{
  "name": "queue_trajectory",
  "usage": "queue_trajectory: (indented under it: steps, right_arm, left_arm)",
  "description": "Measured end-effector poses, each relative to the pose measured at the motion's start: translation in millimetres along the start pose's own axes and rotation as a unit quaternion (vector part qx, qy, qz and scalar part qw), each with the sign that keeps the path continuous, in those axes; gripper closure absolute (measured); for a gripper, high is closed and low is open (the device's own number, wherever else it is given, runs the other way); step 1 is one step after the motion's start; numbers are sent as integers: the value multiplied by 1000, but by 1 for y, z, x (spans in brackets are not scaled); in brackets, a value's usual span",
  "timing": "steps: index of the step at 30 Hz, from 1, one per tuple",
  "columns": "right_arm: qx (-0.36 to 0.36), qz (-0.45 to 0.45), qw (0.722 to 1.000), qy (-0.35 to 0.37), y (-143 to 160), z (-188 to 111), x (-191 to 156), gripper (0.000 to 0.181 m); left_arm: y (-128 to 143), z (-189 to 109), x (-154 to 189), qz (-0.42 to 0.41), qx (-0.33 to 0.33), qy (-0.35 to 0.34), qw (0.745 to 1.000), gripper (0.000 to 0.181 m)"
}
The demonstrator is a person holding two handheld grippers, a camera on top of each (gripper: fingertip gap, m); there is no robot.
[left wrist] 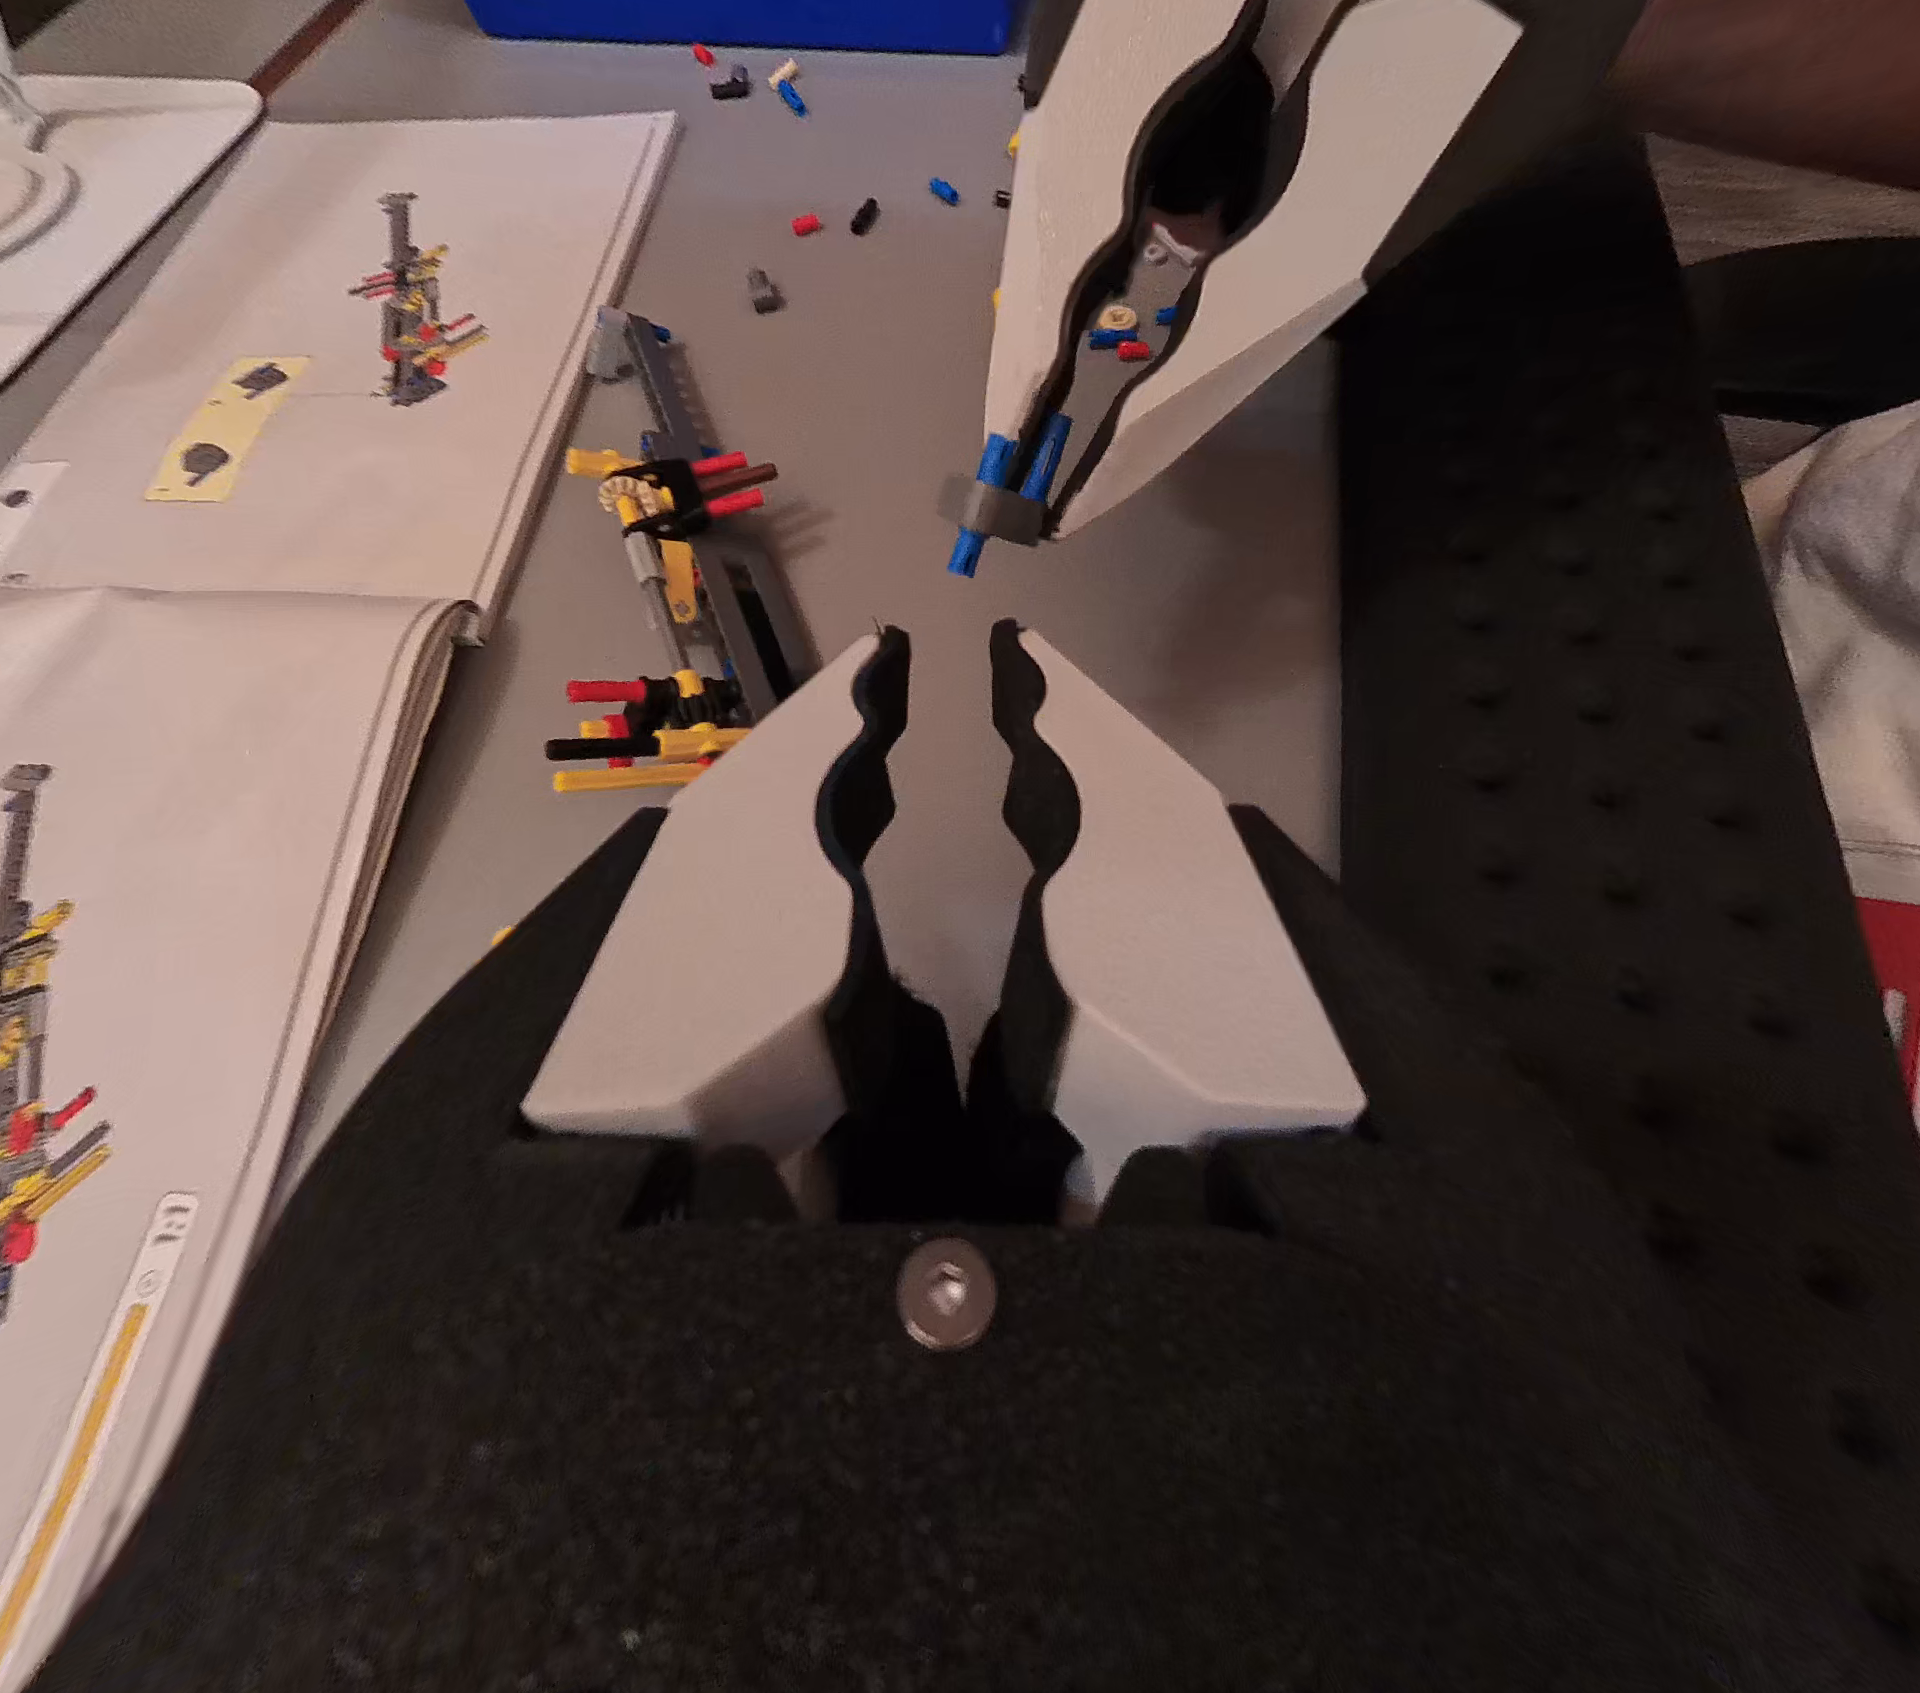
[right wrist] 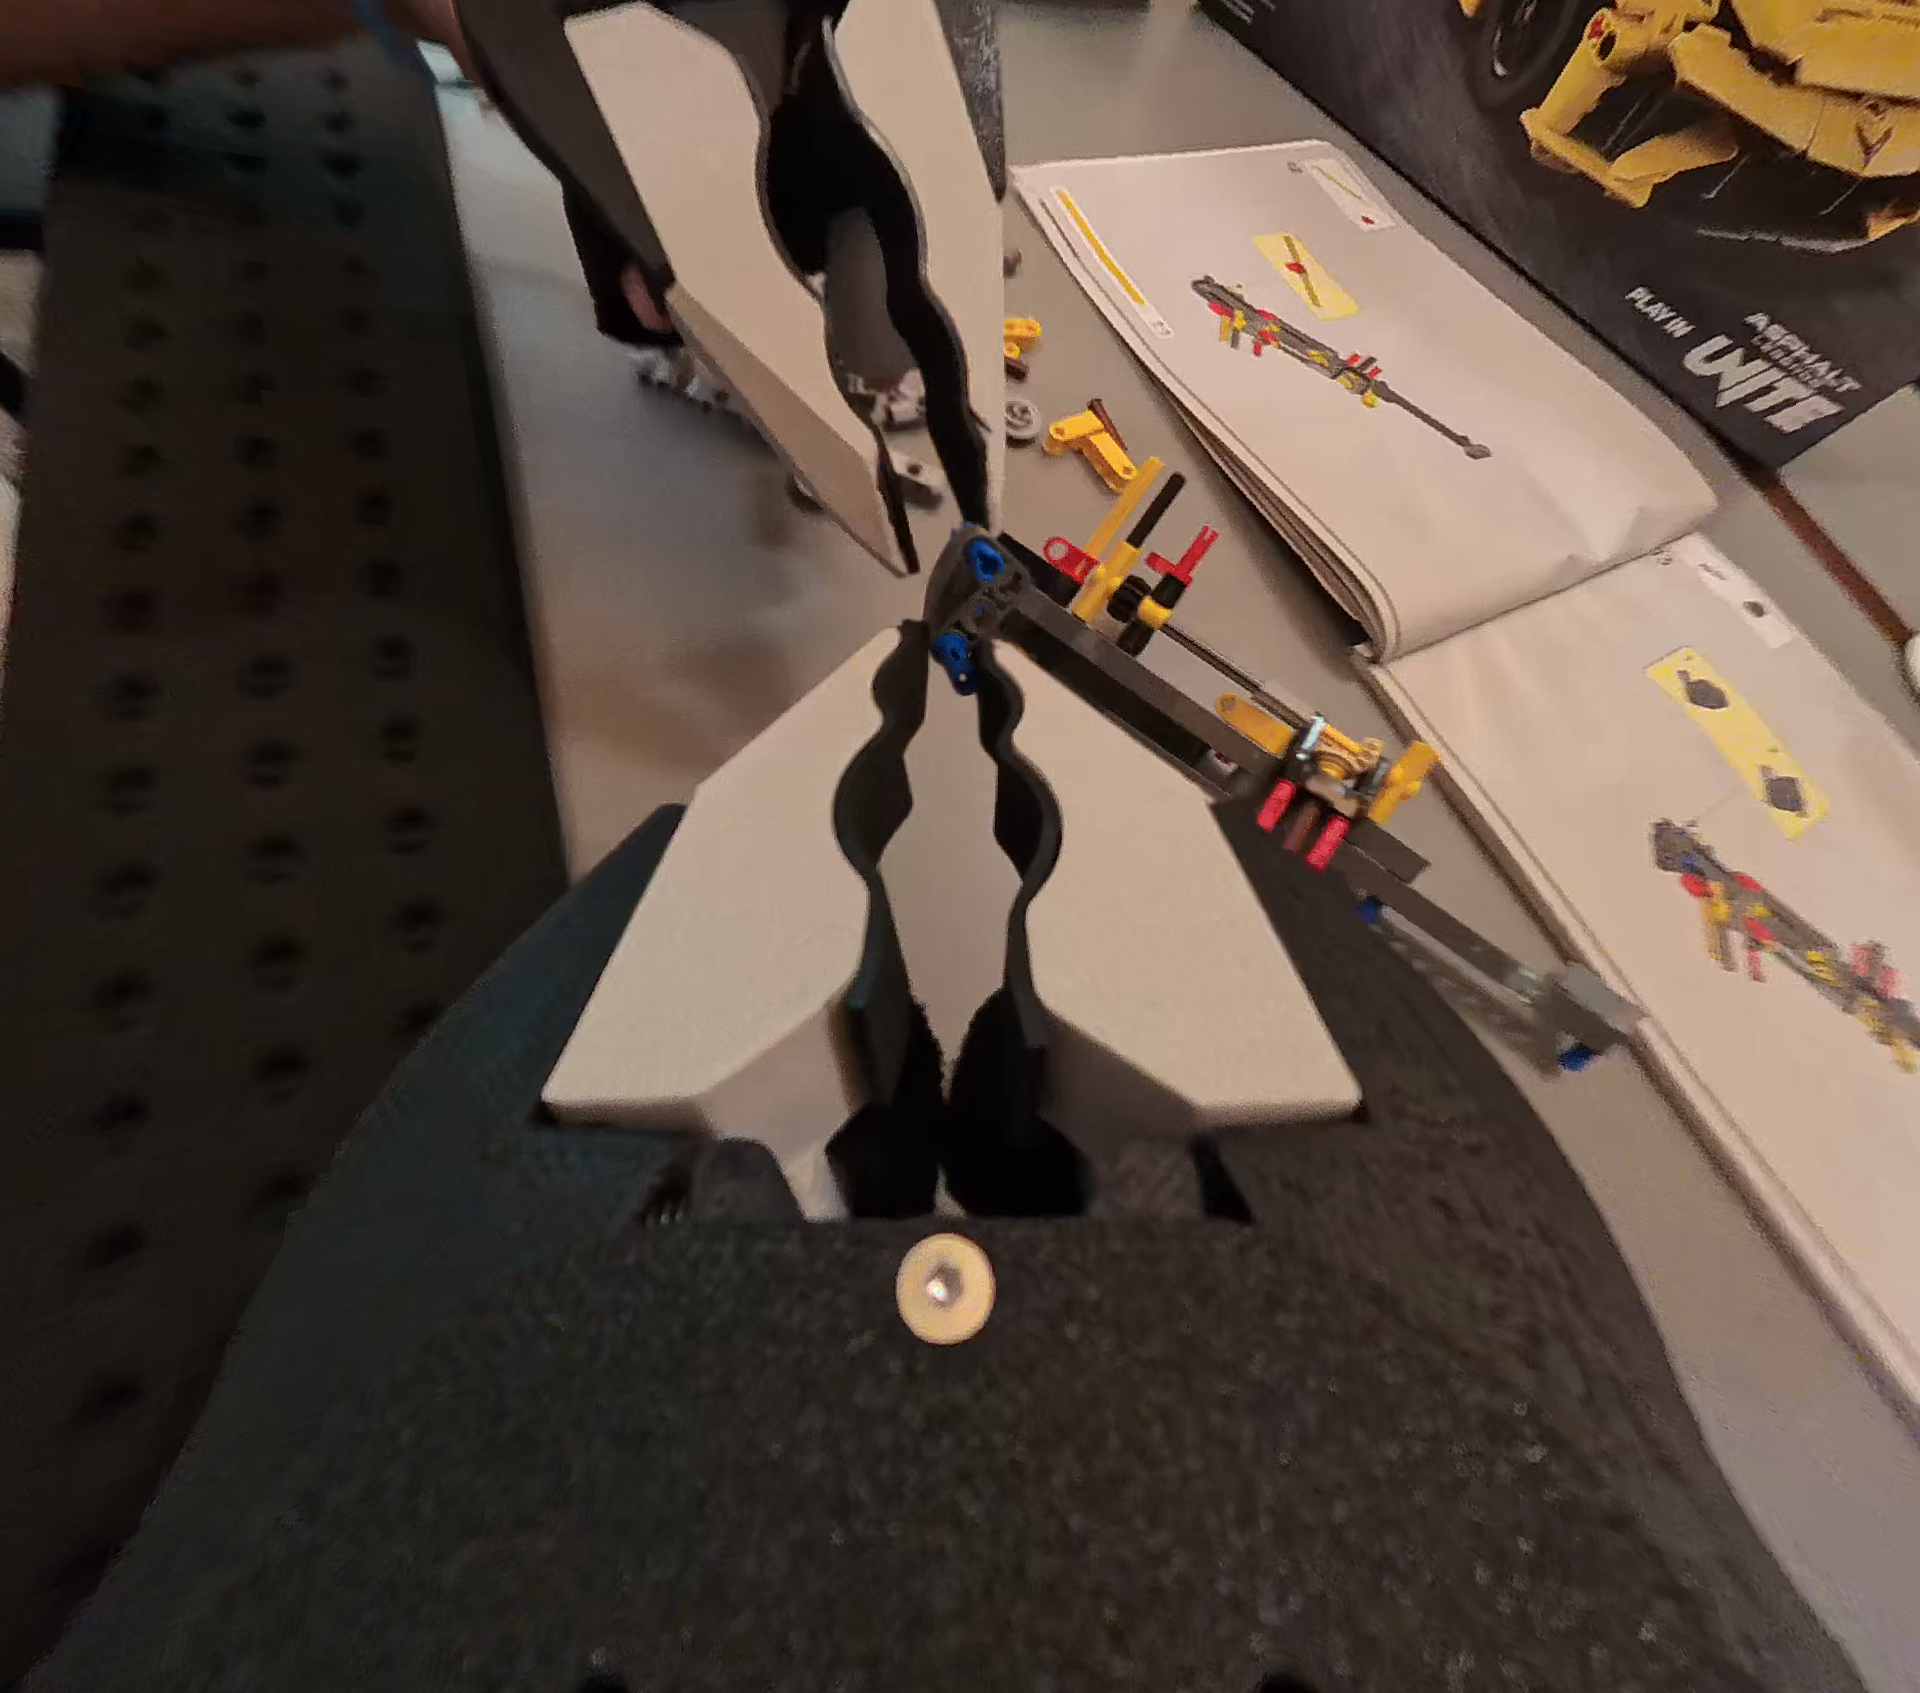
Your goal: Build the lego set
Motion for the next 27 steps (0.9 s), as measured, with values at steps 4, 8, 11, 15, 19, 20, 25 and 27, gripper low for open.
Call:
queue_trajectory:
  steps: [4, 8, 11, 15, 19, 20, 25, 27]
  right_arm:
    - [14, 61, 998, -6, -4, 5, -1, 173]
    - [-2, 41, 999, -12, -2, 9, -6, 173]
    - [-11, 23, 1000, -16, -2, 10, -9, 173]
    - [-19, 19, 999, -21, -2, 11, -10, 173]
    - [-39, 4, 999, -17, 4, 11, -9, 173]
    - [-42, 4, 999, -17, 5, 11, -9, 173]
    - [-43, 12, 999, -16, 5, 12, -8, 173]
    - [-34, 25, 999, -20, 1, 10, -7, 173]
  left_arm:
    - [-2, -2, -3, 59, -6, -22, 998, 166]
    - [-5, -3, 0, 81, -3, -24, 996, 167]
    - [-2, -3, 2, 89, -13, -17, 996, 174]
    - [-3, -3, 3, 99, -5, -20, 995, 177]
    - [-2, -4, 2, 103, -11, -29, 994, 172]
    - [-2, -4, 2, 107, -11, -29, 994, 171]
    - [-3, -4, 2, 122, -4, -34, 992, 178]
    - [-8, -5, 1, 112, 13, -32, 993, 178]
Point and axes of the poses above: each gripper's, where its closed fingertips meet, z out along the fingers, y out of its underside, x = y × z across the jaws, the point moved 1 cm from there along -z, back along the fingers, and after that the axes turned 14 degrees about x, right-handed, at the moved point
